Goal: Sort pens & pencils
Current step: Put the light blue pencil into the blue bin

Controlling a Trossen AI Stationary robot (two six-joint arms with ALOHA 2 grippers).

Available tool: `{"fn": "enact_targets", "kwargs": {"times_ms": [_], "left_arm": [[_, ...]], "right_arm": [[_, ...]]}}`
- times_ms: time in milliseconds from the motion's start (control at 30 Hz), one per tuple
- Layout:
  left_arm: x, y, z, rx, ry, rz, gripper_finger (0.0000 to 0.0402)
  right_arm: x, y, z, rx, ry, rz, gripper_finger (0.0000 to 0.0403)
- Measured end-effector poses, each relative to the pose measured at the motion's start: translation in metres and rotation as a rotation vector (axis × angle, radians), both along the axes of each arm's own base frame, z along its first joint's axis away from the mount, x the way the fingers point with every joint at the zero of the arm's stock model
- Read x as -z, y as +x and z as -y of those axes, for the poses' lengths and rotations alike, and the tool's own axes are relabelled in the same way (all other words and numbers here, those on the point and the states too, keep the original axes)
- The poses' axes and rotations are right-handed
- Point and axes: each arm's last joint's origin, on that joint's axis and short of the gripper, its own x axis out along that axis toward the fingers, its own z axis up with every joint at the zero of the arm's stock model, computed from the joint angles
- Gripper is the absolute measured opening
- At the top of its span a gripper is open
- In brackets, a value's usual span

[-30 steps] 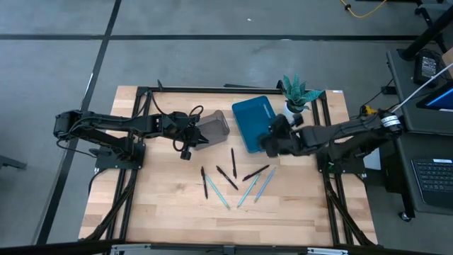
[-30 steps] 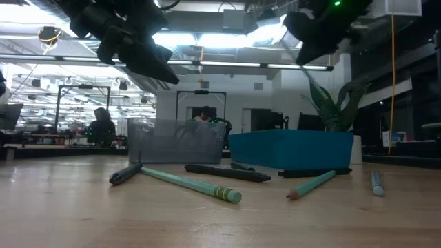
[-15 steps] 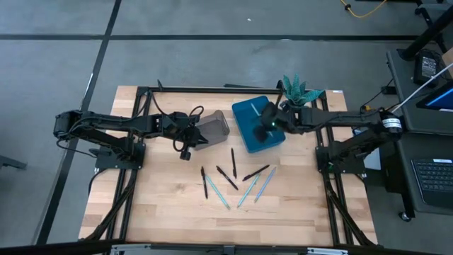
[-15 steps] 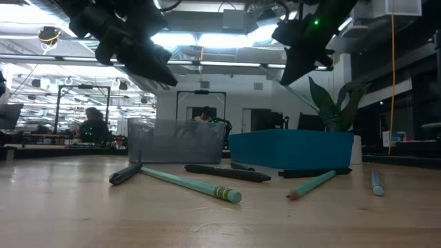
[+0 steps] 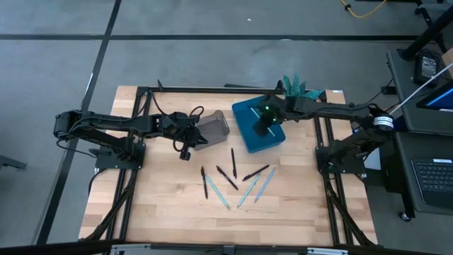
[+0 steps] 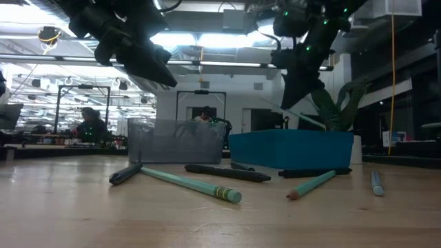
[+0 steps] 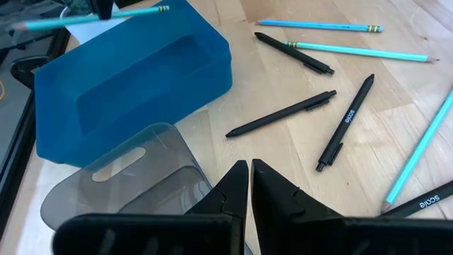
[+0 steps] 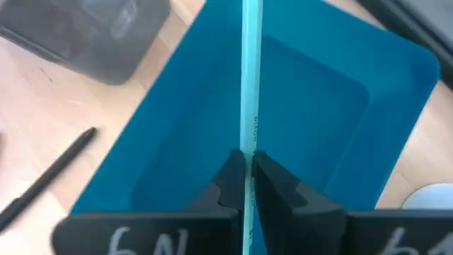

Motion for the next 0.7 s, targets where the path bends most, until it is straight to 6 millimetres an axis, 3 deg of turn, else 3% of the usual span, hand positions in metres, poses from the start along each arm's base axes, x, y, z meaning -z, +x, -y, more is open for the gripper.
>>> {"fn": "enact_targets", "kwargs": {"times_ms": [700], "left_arm": [[0.000,0.000,0.000,0.000,0.000,0.000,0.0014]], "right_arm": [[0.058,0.013,0.035,-0.087,0.199,-0.108,0.0026]]}}
